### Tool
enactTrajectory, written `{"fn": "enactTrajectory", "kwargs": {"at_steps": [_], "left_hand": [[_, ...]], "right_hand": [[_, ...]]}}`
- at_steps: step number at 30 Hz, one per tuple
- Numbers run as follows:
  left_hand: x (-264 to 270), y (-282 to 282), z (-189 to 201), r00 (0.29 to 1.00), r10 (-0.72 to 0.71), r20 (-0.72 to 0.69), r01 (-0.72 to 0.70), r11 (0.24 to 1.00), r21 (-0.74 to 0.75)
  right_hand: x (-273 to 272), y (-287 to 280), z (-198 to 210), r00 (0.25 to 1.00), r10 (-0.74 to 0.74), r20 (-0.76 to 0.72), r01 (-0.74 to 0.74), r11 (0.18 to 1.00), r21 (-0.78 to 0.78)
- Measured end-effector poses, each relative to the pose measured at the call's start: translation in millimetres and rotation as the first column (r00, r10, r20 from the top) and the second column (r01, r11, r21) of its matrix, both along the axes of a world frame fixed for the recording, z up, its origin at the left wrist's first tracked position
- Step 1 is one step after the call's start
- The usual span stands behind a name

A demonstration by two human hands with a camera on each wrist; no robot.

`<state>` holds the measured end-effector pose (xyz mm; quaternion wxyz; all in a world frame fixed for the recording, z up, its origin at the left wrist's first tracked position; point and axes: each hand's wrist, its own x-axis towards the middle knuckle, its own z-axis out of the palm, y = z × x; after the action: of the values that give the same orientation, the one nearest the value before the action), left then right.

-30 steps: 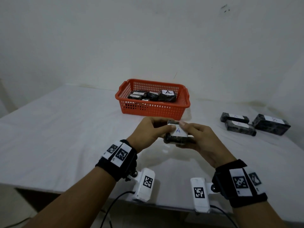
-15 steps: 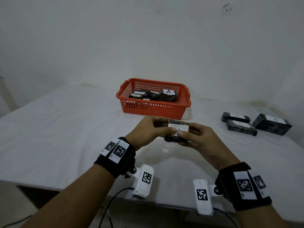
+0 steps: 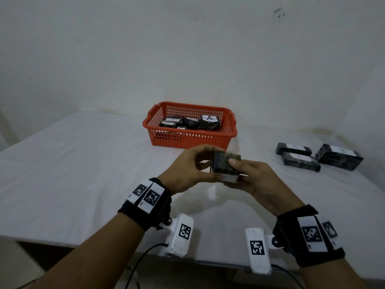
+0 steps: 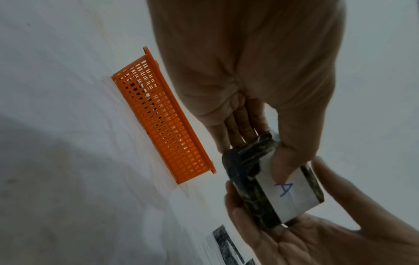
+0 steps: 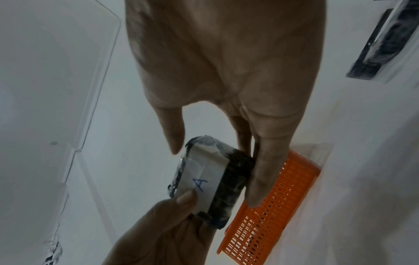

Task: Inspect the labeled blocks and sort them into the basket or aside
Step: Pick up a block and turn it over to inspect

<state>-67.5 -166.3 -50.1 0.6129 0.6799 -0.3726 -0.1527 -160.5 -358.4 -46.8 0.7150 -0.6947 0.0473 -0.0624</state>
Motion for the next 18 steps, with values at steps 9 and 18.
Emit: {"fn": "enactTrajectory", "kwargs": {"at_steps": [9,18], "left_hand": [[-4.5,-3.7,2.2,0.989,0.054,-0.138,-0.05,0.998,0.028],[-2.6,-1.9,1.2,0.993,0.07,-0.096,-0.07,0.998,0.008]], "right_hand": [[-4.5,-1.6,-8.7,0.999,0.03,0.017,-0.029,0.998,-0.047],[-7.7,-4.9,-6.7,0.997,0.066,0.043,-0.065,0.997,-0.036]]}}
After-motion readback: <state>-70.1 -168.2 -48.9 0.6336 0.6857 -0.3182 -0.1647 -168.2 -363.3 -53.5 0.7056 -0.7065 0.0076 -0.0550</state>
